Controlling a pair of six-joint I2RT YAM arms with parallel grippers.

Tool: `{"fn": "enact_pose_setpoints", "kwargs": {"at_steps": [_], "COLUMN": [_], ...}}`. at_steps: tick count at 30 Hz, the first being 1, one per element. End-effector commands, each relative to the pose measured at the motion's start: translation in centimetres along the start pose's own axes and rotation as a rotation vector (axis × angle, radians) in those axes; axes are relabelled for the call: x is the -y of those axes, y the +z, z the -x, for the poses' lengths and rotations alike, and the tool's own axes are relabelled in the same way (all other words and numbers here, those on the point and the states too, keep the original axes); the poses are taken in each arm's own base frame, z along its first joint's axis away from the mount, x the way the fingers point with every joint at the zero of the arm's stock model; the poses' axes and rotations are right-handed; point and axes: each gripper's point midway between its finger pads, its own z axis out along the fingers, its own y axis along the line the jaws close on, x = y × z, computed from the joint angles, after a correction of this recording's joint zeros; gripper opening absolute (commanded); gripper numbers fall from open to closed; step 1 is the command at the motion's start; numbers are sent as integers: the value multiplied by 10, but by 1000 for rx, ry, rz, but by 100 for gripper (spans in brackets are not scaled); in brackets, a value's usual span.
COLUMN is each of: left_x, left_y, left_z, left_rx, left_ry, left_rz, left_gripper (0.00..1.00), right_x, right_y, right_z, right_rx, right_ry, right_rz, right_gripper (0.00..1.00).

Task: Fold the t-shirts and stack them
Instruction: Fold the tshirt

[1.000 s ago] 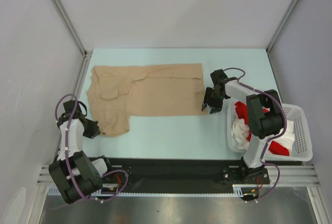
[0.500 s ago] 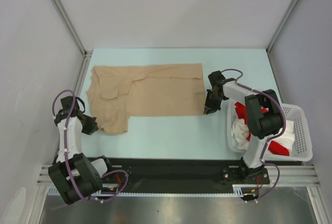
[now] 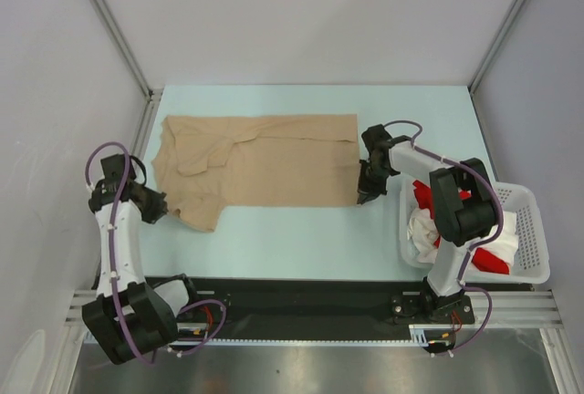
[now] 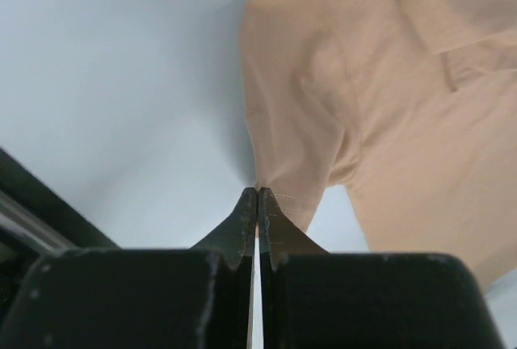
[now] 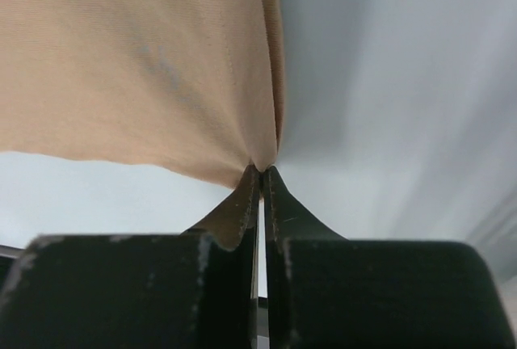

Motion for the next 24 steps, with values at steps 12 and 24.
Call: {"fn": "enact_pose_setpoints", "kwargs": {"at_steps": [12, 24], "left_x": [149, 237], "left_y": [-30, -12], "left_z": [79, 122], "left_rx": [175, 190], "left_ry": [177, 191], "left_rz": [-300, -395], "left_gripper": [0, 0], "right_x": [-38, -42], "right_y": [-40, -33], "right_z": [69, 119], "right_rx": [77, 69], "right_ry": [-40, -2], "right_rz": [118, 120], "right_gripper": [0, 0]}}
